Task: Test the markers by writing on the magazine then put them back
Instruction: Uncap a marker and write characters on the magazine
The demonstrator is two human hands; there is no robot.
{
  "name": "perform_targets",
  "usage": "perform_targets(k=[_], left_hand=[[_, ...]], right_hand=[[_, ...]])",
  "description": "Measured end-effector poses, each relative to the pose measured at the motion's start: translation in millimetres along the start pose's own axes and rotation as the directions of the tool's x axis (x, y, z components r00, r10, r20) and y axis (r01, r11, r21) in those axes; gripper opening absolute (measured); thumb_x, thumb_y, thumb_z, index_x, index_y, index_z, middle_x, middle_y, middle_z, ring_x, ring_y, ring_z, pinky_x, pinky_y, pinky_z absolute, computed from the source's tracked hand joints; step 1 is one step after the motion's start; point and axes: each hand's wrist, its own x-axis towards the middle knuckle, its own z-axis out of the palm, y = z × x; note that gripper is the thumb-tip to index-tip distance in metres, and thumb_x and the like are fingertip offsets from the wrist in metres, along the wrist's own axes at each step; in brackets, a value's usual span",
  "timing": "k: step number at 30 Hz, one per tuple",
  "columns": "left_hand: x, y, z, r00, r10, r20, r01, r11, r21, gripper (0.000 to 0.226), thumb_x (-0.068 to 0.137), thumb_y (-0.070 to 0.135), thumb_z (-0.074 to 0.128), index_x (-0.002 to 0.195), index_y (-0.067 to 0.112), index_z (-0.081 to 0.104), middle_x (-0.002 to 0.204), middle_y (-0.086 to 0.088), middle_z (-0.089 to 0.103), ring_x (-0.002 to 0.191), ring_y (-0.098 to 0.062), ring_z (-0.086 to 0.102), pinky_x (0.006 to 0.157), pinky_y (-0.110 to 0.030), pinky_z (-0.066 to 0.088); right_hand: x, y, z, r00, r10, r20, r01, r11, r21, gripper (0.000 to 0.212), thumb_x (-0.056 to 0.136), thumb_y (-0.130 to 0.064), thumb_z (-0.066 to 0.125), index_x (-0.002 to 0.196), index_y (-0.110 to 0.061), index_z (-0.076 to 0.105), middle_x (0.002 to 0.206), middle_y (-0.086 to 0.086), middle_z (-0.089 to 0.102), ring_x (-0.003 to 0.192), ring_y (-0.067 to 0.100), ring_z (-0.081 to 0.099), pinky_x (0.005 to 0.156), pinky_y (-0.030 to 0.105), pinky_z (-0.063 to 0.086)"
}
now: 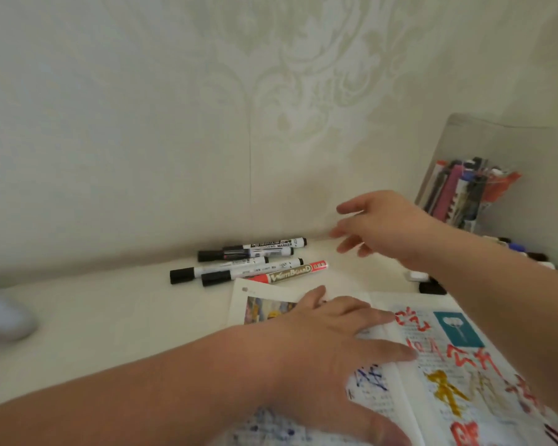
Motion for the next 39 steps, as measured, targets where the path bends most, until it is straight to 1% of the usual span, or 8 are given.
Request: perform_targets(k=[4, 8, 11, 16, 20, 26, 31, 39], left_hand=[[-1, 0, -3, 0.997, -0.060, 0.046, 0.062, 0.997, -0.044, 0.087, 0.082, 0.086, 0.046, 0.149, 0.063, -0.005, 0.163, 0.027, -0.017, 0.149, -0.001, -0.026, 0.120, -0.053, -0.018], [-4, 6, -6, 0.969, -0.230, 0.095, 0.234, 0.972, -0.036, 0.098, 0.069, 0.096, 0.045, 0.141, 0.070, -0.017, 0.160, 0.027, -0.027, 0.146, -0.003, -0.032, 0.119, -0.056, -0.019], [0, 7, -12, 0.921, -0.390, -0.009, 0.390, 0.917, 0.089, 0.104, 0.065, 0.102, 0.021, 0.151, 0.055, -0.015, 0.165, 0.016, -0.010, 0.152, -0.009, -0.009, 0.126, -0.048, 0.007], [7, -6, -18, 0.861, -0.471, -0.194, 0.499, 0.856, 0.134, 0.101, 0.064, 0.094, -0.001, 0.147, 0.045, 0.025, 0.145, 0.022, 0.028, 0.133, -0.005, 0.032, 0.110, -0.034, 0.041], [10, -14, -15, 0.833, -0.532, -0.154, 0.553, 0.811, 0.192, 0.121, 0.045, 0.104, -0.017, 0.145, 0.051, 0.027, 0.145, 0.024, 0.028, 0.136, -0.006, 0.030, 0.109, -0.036, 0.041], [10, -5, -31, 0.838, -0.520, -0.166, 0.546, 0.799, 0.251, 0.122, 0.043, 0.105, -0.013, 0.142, 0.049, 0.033, 0.131, 0.028, 0.041, 0.126, 0.000, 0.040, 0.103, -0.030, 0.042], [32, 36, -41, 0.900, -0.400, -0.174, 0.435, 0.853, 0.289, 0.074, 0.081, 0.088, 0.028, 0.138, 0.043, 0.040, 0.127, 0.022, 0.047, 0.122, -0.005, 0.045, 0.102, -0.032, 0.042], [77, 77, -33, 0.929, -0.306, -0.210, 0.352, 0.904, 0.242, 0.035, 0.100, 0.050, 0.046, 0.121, 0.024, 0.058, 0.110, -0.001, 0.055, 0.103, -0.022, 0.051, 0.081, -0.040, 0.041]], right_hand=[[-33, 25, -54, 0.974, -0.198, -0.111, 0.135, 0.898, -0.420, 0.008, 0.095, -0.025, 0.068, 0.101, -0.029, 0.072, 0.083, -0.013, 0.076, 0.069, 0.002, 0.070, 0.060, 0.018, 0.049], [-71, 73, -104, 0.961, -0.162, -0.226, -0.006, 0.800, -0.601, 0.010, 0.092, -0.023, 0.071, 0.087, -0.032, 0.071, 0.076, -0.016, 0.065, 0.071, 0.007, 0.061, 0.060, 0.023, 0.041], [-87, 108, -121, 0.944, -0.167, -0.286, -0.038, 0.803, -0.594, 0.018, 0.090, -0.014, 0.071, 0.081, -0.030, 0.068, 0.075, -0.010, 0.068, 0.072, 0.018, 0.064, 0.067, 0.030, 0.047], [-88, 132, -123, 0.971, -0.087, -0.222, -0.082, 0.752, -0.654, 0.017, 0.094, -0.021, 0.063, 0.103, -0.033, 0.070, 0.091, -0.011, 0.065, 0.082, 0.014, 0.061, 0.074, 0.025, 0.046], [-85, 129, -114, 0.985, -0.046, -0.169, -0.089, 0.701, -0.708, 0.031, 0.092, -0.014, 0.053, 0.108, -0.037, 0.067, 0.102, -0.011, 0.067, 0.085, 0.014, 0.061, 0.077, 0.035, 0.057], [-84, 116, -109, 0.987, -0.009, -0.159, -0.124, 0.585, -0.802, 0.021, 0.089, -0.020, 0.056, 0.104, -0.032, 0.063, 0.097, -0.010, 0.063, 0.080, 0.013, 0.057, 0.060, 0.027, 0.046], [-84, 114, -105, 0.989, -0.034, -0.144, -0.099, 0.577, -0.811, 0.019, 0.086, -0.025, 0.062, 0.102, -0.032, 0.053, 0.101, -0.008, 0.052, 0.087, 0.013, 0.052, 0.065, 0.029, 0.044], [-88, 113, -107, 0.991, -0.091, -0.097, -0.036, 0.520, -0.853, 0.015, 0.085, -0.030, 0.059, 0.078, -0.033, 0.046, 0.090, -0.013, 0.049, 0.086, 0.010, 0.051, 0.070, 0.030, 0.048]])
